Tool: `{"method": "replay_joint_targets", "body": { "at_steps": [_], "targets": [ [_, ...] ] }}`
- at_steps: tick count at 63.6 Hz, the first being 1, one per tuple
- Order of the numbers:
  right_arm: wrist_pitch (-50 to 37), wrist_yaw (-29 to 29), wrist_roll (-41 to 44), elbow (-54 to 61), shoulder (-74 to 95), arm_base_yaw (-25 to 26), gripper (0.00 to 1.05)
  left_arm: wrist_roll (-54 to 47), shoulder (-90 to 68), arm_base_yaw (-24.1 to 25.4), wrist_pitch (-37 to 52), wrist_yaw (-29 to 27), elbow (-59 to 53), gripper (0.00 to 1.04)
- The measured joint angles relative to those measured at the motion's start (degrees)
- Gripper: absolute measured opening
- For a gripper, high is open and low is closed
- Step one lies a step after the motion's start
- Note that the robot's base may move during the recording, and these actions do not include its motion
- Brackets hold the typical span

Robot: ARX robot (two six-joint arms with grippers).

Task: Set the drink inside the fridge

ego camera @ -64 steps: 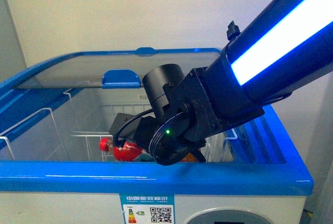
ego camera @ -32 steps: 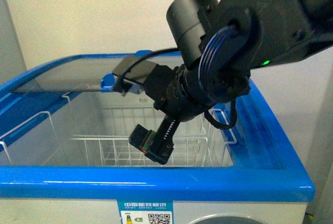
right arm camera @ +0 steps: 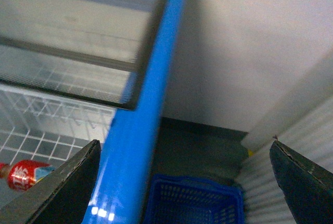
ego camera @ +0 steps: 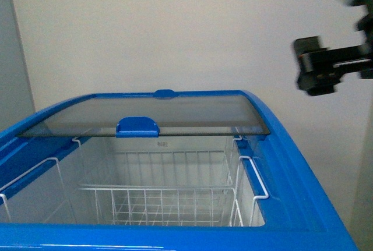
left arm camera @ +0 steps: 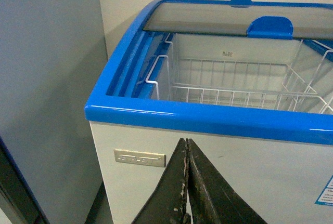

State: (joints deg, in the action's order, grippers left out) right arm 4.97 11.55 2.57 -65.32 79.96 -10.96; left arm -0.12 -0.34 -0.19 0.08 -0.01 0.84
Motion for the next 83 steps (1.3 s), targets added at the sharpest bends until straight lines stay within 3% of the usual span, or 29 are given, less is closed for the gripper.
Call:
{"method": "replay_joint_targets", "body": {
  "at_steps": [7,15,17,21,31,45,83],
  "targets": [
    [2.73,3.43,-3.58,6.58,-9.92,2.19,0.97,0.00,0.00,0.00,0.00,0.00,0.00,0.03],
    [9.49,8.63,-7.04,21.92,-34.21,3.37,0.96,0.00,0.00,0.00,0.00,0.02,0.00,0.03],
    [6.03,-1.16,-5.51,27.87,-43.15,6.58,0.88,0.00,0.00,0.00,0.00,0.02,0.00,0.03],
    [2.75,-9.70,-4.20,38.10,-57.90,10.29,0.73,0.00,0.00,0.00,0.00,0.00,0.00,0.03],
    [-0.24,-11.61,-2.97,49.22,-67.89,10.82,0.37,0.00,0.00,0.00,0.00,0.02,0.00,0.03],
    [-2.29,-11.63,-2.86,54.07,-71.21,10.86,0.03,0.00,0.00,0.00,0.00,0.02,0.00,0.03],
    [-4.44,-11.61,-2.75,61.86,-76.72,10.86,0.03,0.00,0.00,0.00,0.00,0.02,0.00,0.03]
  ]
}}
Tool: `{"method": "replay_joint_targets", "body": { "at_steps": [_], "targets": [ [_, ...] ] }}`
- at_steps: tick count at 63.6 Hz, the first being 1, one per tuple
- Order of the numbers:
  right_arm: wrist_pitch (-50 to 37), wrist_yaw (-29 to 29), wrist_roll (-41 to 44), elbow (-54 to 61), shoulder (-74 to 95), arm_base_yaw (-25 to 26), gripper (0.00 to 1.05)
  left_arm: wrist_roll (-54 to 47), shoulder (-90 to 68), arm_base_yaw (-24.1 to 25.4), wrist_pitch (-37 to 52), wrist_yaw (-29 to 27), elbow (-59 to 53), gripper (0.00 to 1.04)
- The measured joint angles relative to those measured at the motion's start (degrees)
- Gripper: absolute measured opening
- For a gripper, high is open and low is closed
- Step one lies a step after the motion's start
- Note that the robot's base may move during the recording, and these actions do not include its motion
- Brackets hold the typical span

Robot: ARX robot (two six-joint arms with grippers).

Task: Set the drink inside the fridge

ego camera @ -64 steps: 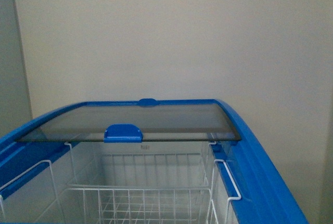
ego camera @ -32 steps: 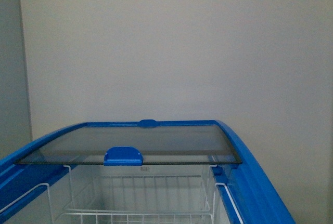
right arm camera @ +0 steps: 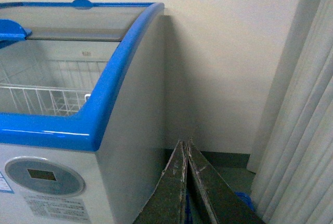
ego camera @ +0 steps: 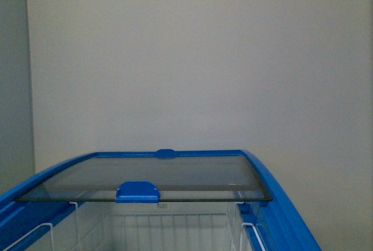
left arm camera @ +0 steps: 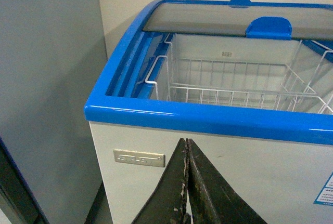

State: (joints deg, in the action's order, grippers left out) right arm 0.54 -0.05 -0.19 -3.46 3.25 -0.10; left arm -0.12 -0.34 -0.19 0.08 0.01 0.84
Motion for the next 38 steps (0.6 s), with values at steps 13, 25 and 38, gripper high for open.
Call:
{"method": "replay_joint_targets", "body": {
  "at_steps": [13,25,38],
  "targets": [
    [-0.31,0.02,0.00,2.32,-2.19,0.00,0.03,0.00,0.00,0.00,0.00,-0.02,0.00,0.03],
    [-0.35,0.02,0.02,2.54,-2.84,0.00,0.03,0.00,0.00,0.00,0.00,-0.02,0.00,0.03],
    [-0.35,0.02,0.02,2.54,-2.89,0.00,0.03,0.02,0.00,0.00,0.00,0.00,0.00,0.09]
  ]
}}
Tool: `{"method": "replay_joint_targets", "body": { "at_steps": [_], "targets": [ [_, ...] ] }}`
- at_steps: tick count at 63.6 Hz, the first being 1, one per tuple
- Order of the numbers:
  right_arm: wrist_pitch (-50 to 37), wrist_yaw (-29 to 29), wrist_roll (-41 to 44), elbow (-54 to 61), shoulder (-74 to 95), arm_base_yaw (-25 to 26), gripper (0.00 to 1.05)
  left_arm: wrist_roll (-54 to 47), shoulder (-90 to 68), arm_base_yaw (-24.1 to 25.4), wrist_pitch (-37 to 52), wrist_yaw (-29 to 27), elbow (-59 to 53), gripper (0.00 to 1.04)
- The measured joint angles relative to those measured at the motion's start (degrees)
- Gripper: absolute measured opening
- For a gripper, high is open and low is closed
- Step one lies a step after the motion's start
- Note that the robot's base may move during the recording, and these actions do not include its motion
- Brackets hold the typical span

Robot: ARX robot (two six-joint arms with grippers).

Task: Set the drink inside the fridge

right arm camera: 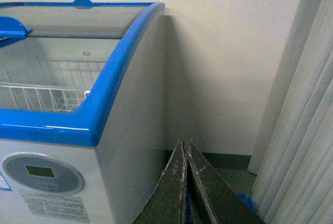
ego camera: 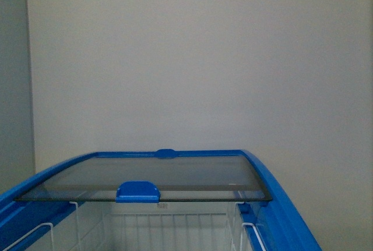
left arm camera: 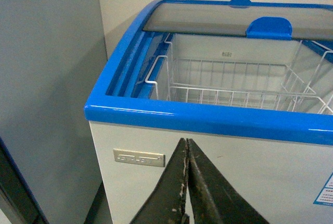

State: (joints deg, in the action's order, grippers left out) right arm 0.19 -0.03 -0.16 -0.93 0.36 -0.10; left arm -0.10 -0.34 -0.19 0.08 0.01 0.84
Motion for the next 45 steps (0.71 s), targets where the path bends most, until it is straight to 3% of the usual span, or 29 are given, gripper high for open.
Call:
{"method": "replay_joint_targets", "body": {
  "at_steps": [5,11,14,29,38,45],
  "targets": [
    [0.00,0.00,0.07,0.00,0.00,0.00,0.04,0.00,0.00,0.00,0.00,0.00,0.00,0.27],
    [0.00,0.00,0.02,0.00,0.00,0.00,0.22,0.00,0.00,0.00,0.00,-0.02,0.00,0.45],
    [0.00,0.00,0.02,0.00,0.00,0.00,0.27,0.00,0.00,0.00,0.00,-0.02,0.00,0.49],
    [0.00,-0.02,0.02,0.00,0.00,0.00,0.77,-0.04,0.00,0.00,0.00,-0.02,0.00,0.98],
    [0.00,0.00,0.02,0.00,0.00,0.00,0.97,-0.02,0.00,0.00,0.00,0.00,0.00,0.97],
    [0.00,0.00,0.00,0.00,0.00,0.00,0.97,-0.02,0.00,0.00,0.00,-0.02,0.00,0.97]
  ]
}}
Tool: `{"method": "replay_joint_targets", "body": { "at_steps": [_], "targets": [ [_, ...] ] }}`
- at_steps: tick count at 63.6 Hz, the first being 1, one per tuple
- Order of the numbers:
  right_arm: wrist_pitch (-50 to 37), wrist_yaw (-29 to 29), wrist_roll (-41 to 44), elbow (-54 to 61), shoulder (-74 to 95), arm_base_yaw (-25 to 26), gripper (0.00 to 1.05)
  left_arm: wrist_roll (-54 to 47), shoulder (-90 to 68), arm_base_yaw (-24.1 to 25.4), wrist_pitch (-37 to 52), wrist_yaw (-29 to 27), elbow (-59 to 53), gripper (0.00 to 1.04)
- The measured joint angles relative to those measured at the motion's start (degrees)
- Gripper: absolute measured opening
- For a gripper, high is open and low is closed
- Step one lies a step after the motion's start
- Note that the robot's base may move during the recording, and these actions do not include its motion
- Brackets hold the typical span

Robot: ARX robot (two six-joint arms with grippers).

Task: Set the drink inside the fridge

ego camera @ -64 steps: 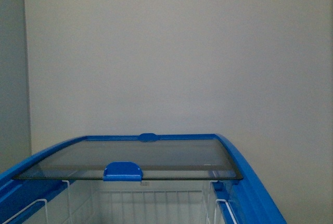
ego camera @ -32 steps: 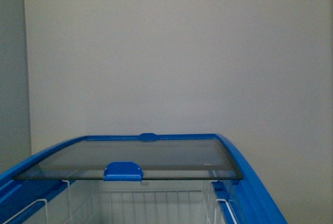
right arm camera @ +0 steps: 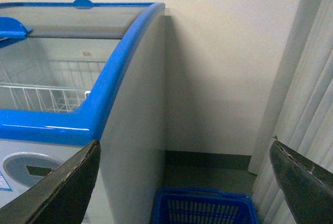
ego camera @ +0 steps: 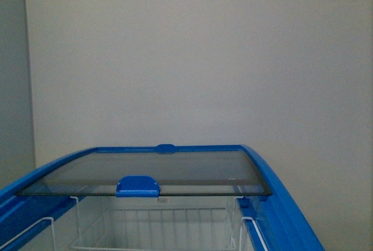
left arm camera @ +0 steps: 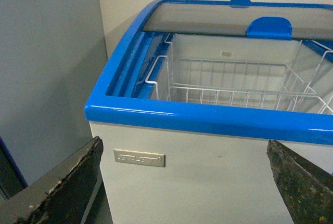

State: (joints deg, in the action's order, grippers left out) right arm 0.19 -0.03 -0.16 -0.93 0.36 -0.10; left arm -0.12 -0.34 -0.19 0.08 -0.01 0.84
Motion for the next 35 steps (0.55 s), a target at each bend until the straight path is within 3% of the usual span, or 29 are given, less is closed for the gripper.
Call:
{"method": "replay_joint_targets", "body": {
  "at_steps": [35],
  "targets": [
    [0.00,0.00,0.00,0.00,-0.02,0.00,0.97,0.00,0.00,0.00,0.00,0.00,0.00,0.97]
  ]
}}
